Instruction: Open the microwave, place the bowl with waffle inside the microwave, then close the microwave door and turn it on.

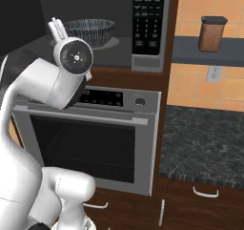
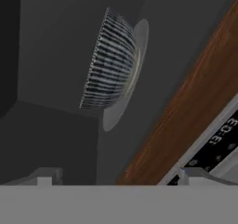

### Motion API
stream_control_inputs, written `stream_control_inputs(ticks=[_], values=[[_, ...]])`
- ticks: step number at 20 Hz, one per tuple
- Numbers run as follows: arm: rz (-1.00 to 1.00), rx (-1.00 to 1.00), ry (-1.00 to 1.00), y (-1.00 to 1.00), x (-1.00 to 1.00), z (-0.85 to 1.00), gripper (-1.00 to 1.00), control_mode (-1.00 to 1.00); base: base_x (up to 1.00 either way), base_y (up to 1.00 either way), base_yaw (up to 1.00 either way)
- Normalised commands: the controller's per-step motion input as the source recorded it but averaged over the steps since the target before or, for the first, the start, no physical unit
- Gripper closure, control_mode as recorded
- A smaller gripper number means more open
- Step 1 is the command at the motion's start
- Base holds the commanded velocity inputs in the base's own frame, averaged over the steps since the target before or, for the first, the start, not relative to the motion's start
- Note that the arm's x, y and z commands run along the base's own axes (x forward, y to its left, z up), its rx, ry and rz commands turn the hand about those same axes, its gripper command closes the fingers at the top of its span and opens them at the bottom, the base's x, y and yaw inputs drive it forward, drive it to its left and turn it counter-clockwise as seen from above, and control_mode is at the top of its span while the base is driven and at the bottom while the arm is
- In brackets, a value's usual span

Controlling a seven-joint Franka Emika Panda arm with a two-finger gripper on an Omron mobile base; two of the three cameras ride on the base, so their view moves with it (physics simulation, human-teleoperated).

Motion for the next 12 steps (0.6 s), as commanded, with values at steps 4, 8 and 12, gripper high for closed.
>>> stream_control_inputs(ticks=[4,8,12], values=[[0.0,0.1,0.0,-0.09,-1.0,0.25,-1.0,-1.0,0.0,0.0,0.0],[0.0,0.1,0.0,-0.01,-1.0,0.2,-1.0,-1.0,0.0,0.0,0.0],[0.0,0.09,0.0,-0.03,-1.0,0.26,-1.0,-1.0,0.0,0.0,0.0]])
